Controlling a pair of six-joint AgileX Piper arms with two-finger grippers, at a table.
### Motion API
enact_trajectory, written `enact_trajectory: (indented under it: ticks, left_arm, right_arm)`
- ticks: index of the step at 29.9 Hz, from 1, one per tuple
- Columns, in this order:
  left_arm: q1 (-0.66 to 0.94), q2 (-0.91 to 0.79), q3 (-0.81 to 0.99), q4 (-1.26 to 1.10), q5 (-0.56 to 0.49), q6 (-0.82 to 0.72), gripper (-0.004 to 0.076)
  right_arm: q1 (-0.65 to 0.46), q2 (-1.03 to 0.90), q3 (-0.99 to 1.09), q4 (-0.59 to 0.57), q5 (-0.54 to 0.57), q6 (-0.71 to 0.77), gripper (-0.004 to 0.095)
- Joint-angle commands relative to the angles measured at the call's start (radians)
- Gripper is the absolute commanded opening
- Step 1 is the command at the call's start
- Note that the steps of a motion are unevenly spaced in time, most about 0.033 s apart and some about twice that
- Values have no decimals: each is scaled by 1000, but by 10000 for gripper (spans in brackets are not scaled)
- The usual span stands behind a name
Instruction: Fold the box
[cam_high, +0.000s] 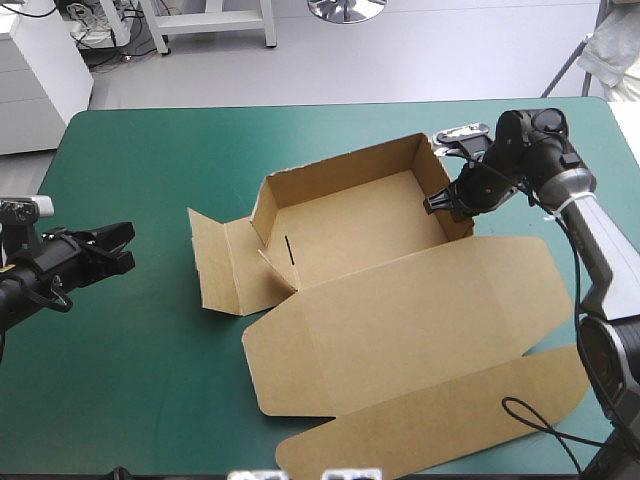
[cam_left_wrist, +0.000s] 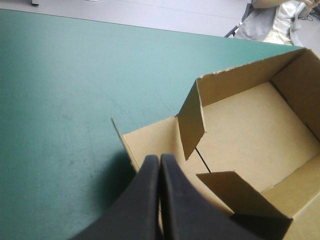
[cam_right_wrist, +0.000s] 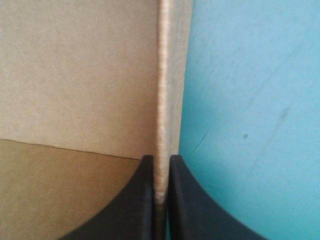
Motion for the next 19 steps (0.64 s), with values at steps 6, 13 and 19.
enact_trajectory:
  ticks: [6, 13, 19]
  left_arm:
    - [-6, 1, -25, -107, -97, 1, -10]
    - [-4, 77, -40, -117, -156, 1, -10]
    - [-4, 219, -104, -155, -94, 28, -10]
  right_arm:
    - [-40, -168, -106, 29, 23, 17, -19]
    - [-120, -278, -106, 167, 23, -65, -19]
    - [-222, -370, -106, 386, 23, -169, -19]
